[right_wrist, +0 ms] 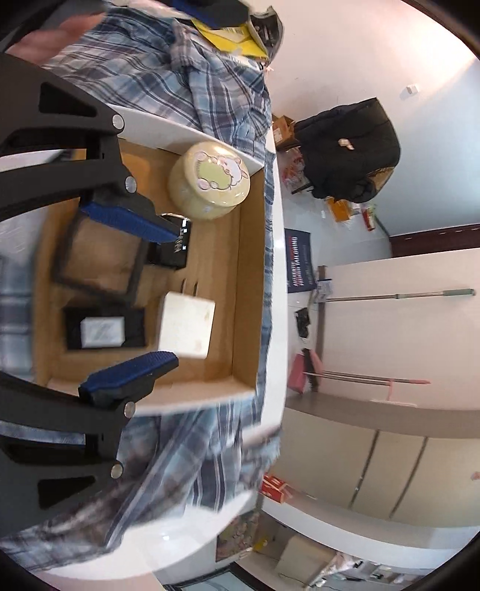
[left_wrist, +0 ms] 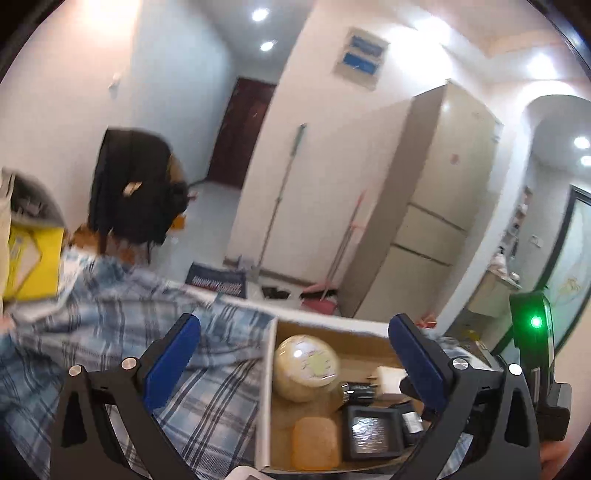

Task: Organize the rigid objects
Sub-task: 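Lower the ZEESEA box into the box and open the right tool, then withdraw both tools from the box back over the table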

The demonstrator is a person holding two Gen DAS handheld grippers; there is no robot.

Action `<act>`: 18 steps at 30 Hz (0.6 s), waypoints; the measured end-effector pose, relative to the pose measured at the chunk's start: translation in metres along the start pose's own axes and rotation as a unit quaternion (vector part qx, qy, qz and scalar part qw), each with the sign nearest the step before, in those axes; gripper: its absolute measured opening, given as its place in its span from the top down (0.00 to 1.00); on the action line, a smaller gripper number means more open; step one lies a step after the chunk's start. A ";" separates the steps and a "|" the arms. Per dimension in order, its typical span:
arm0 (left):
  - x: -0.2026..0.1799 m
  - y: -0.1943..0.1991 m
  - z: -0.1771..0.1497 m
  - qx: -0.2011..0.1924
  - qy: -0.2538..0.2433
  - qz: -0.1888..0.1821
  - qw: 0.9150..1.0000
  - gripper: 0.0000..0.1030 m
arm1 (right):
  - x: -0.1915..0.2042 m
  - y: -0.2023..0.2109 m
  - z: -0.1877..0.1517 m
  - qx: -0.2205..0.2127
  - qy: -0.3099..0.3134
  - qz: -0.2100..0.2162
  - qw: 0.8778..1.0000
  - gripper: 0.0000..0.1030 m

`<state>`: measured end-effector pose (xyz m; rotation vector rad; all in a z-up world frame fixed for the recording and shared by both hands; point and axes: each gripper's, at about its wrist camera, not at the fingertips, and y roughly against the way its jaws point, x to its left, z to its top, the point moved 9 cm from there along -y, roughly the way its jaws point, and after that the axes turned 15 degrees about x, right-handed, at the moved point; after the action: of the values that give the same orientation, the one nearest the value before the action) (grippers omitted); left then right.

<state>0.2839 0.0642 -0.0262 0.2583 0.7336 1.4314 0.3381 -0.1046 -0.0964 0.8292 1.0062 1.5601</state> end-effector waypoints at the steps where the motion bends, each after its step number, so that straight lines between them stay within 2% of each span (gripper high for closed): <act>1: -0.004 0.006 0.002 -0.005 -0.009 -0.002 1.000 0.00 | -0.003 0.009 -0.004 -0.006 0.001 0.000 1.000 0.41; 4: -0.024 0.028 0.005 -0.021 -0.041 -0.004 0.999 0.00 | -0.010 0.037 -0.018 -0.027 0.006 0.002 1.000 0.40; 9: -0.049 0.062 -0.004 -0.016 -0.060 -0.013 0.998 0.00 | -0.013 0.092 -0.040 -0.087 0.030 0.001 0.996 0.38; 12: -0.064 0.095 -0.010 -0.038 -0.071 -0.019 0.997 0.00 | -0.012 0.113 -0.054 -0.112 0.036 0.015 0.993 0.36; 15: -0.079 0.120 -0.023 -0.059 -0.118 -0.011 0.991 0.00 | -0.015 0.128 -0.070 -0.121 0.020 0.045 0.991 0.31; 18: -0.089 0.137 -0.043 -0.068 -0.167 0.011 0.984 0.00 | -0.020 0.141 -0.085 -0.132 0.014 0.048 0.990 0.17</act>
<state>0.1518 -0.0105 0.0473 0.3903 0.3582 1.4073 0.2109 -0.1529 -0.0022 0.6801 0.7685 1.7468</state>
